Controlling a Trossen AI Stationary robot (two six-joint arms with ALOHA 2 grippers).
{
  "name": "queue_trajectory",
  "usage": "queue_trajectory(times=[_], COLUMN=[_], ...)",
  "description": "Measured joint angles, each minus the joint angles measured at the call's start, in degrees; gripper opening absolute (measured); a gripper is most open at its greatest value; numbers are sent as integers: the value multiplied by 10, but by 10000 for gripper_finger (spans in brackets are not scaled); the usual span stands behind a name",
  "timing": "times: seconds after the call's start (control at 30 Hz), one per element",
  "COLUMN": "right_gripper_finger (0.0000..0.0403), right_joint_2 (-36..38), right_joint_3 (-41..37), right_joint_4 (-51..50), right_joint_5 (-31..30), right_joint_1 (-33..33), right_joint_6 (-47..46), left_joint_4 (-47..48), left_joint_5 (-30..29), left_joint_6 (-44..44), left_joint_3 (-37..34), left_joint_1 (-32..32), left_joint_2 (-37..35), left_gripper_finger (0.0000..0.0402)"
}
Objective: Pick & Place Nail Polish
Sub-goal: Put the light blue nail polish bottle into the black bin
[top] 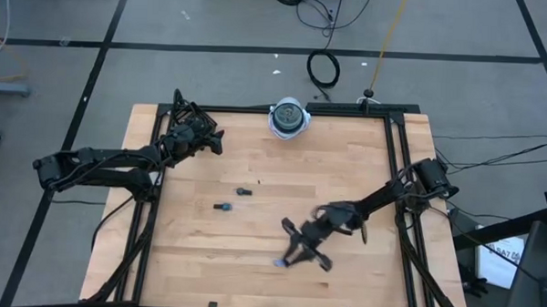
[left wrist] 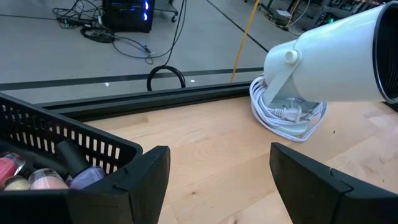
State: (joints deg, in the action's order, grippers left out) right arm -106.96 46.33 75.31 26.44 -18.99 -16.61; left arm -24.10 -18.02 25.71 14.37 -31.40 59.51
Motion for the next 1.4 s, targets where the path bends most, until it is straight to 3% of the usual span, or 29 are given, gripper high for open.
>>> queue_trajectory(times=[0.23, 0.43, 0.57, 0.7, 0.8, 0.9, 0.97, 1.17, 1.4], right_gripper_finger=[46, 46, 46, 46, 46, 46, 46, 46, 46], right_joint_2=[0, 17, 68, 132, 170, 186, 185, 177, 177], right_joint_3=[0, 0, 0, 0, 0, 0, 0, 0, -1], right_joint_4=[-255, -357, -445, -516, -556, -588, -595, -598, -595], right_joint_5=[-213, -361, -473, -622, -718, -762, -777, -789, -787], right_joint_1=[38, 51, 62, 65, 61, 46, 36, 27, 29], right_joint_6=[-3, 53, 121, 195, 230, 238, 250, 283, 309], left_joint_4=[0, 0, 0, 0, -3, -30, -53, -117, -114], left_joint_5=[0, 0, 0, 5, 68, 184, 227, 212, 220], left_joint_6=[0, 0, 5, 35, 61, 64, 64, 73, 119], left_joint_3=[0, 0, 0, 0, 0, 0, 0, 3, 71], left_joint_1=[0, 0, 0, 0, 0, 6, 23, 102, 177], left_joint_2=[0, 0, 0, 0, 0, 0, 3, 27, 83], left_gripper_finger=[271, 271, 271, 271, 271, 271, 271, 271, 271])
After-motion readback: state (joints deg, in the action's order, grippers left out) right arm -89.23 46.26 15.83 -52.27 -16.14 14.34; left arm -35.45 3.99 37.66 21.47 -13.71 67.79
